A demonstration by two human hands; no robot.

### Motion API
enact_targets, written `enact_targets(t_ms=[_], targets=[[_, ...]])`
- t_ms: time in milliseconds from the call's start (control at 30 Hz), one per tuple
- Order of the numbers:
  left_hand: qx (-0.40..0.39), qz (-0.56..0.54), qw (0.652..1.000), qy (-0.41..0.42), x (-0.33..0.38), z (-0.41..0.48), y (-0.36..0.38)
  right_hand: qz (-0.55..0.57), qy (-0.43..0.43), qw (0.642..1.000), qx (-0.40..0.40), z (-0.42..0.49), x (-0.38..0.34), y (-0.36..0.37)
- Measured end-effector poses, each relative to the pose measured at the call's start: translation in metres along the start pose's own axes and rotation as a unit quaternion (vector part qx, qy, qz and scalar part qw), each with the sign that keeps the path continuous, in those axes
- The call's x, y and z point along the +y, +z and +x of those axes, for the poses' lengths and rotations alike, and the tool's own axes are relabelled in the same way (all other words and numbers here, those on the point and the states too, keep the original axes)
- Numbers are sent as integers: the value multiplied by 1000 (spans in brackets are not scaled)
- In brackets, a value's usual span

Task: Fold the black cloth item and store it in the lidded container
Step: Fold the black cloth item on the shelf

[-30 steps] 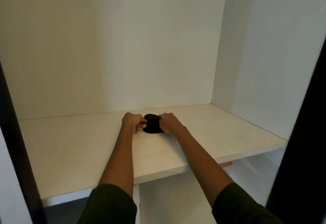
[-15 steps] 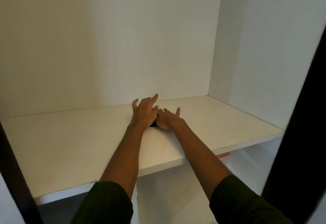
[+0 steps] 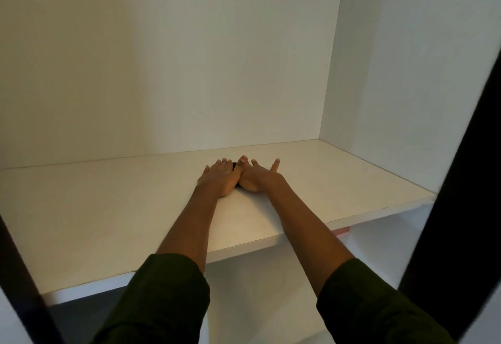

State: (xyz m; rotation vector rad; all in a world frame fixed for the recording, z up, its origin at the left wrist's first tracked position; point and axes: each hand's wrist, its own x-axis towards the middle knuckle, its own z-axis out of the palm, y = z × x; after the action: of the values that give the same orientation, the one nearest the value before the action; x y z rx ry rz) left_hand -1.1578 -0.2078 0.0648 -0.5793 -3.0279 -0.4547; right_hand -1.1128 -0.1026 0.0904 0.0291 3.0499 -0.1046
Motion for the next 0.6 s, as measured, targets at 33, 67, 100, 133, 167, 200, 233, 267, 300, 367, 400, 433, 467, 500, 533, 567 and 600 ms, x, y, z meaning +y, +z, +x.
enact_targets(t_ms=[33, 67, 100, 133, 167, 200, 233, 267, 300, 367, 400, 433, 467, 500, 533, 567, 600], targets=[[-2, 2, 1000, 1, 0, 0, 0, -3, 2, 1000, 0, 1, 0, 1], [-4, -2, 1000, 1, 0, 1, 1, -5, 4, 1000, 1, 1, 0, 1], [-6, -10, 1000, -3, 1, 0, 1, -5, 5, 1000, 1, 1, 0, 2], [-9, -17, 1000, -5, 0, 0, 1, -6, 4, 1000, 2, 2, 0, 3], [-10, -26, 1000, -9, 0, 0, 1, -6, 3, 1000, 5, 3, 0, 3], [-9, -36, 999, -12, -1, -1, 0, -7, 1, 1000, 7, 3, -1, 3], [-6, -42, 999, -9, 0, -2, -2, -7, 0, 1000, 10, 3, -1, 4], [-4, -42, 999, 1, 1, -4, -3, -5, 0, 1000, 15, 3, 0, 4], [0, -40, 999, 12, 2, -6, -4, 0, -1, 1000, 20, 4, 0, 4], [19, -64, 997, 24, 4, -9, -5, 30, -1, 999, 34, 2, 1, 5], [32, -90, 995, 17, 4, -10, -6, 54, -1, 998, 42, 0, 3, 4], [51, -111, 993, 6, 4, -12, -9, 83, -3, 995, 54, -4, 4, 3], [74, -119, 990, 0, 3, -13, -13, 111, -6, 991, 71, -8, 5, 2], [104, -115, 988, -2, 4, -15, -18, 148, -6, 984, 97, -14, 7, -1], [138, -111, 984, 0, 8, -20, -25, 192, -8, 972, 133, -20, 11, -5], [180, -117, 977, 7, 14, -27, -33, 238, -10, 955, 176, -28, 15, -10], [228, -132, 964, 20, 23, -36, -38, 271, -18, 935, 229, -36, 22, -14]])
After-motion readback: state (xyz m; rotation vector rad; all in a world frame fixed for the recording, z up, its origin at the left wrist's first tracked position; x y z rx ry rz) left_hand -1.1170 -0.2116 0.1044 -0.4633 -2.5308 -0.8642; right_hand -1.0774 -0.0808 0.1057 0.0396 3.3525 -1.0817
